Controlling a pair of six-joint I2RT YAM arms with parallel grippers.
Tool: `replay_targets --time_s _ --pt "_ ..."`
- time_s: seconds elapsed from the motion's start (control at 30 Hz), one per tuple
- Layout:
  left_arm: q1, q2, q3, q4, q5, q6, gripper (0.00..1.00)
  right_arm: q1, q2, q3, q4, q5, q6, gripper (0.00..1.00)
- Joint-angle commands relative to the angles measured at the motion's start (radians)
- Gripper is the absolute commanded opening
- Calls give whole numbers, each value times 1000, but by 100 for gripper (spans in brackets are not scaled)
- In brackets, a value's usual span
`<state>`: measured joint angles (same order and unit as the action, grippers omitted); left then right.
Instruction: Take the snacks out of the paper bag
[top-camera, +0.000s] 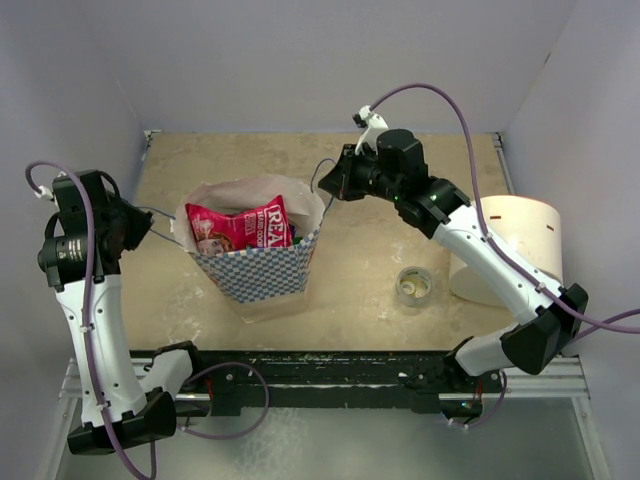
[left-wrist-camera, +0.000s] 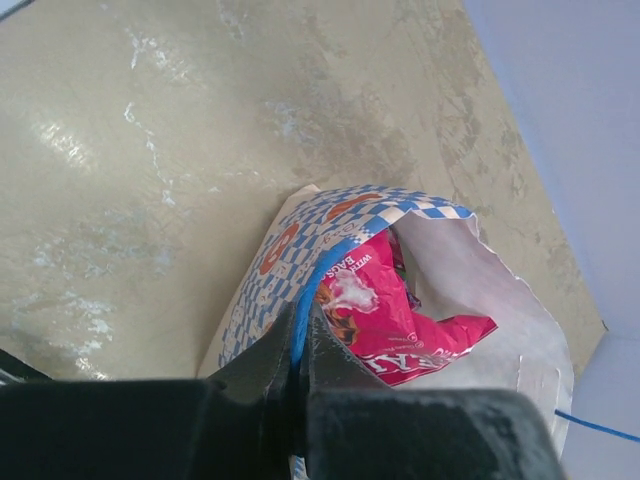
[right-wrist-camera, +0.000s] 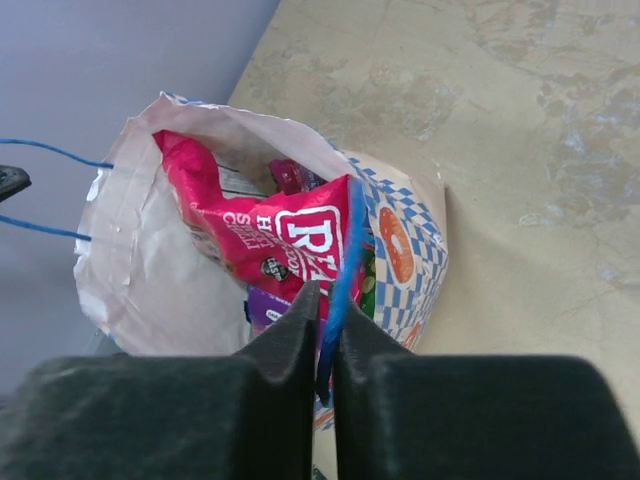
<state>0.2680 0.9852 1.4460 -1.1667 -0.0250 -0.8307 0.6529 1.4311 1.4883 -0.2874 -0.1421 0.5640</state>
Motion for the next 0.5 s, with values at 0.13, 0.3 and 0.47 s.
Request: replay_targets --time_s 0.13,0.3,0.47 --pt "2 7 172 126 -35 129 0 -5 -28 59 -22 -197 -158 0" --pt "3 37 277 149 -87 154 0 4 -34 50 52 -334 -154 0" --pt "3 73 361 177 -150 212 0 36 -17 60 90 -413 -145 0"
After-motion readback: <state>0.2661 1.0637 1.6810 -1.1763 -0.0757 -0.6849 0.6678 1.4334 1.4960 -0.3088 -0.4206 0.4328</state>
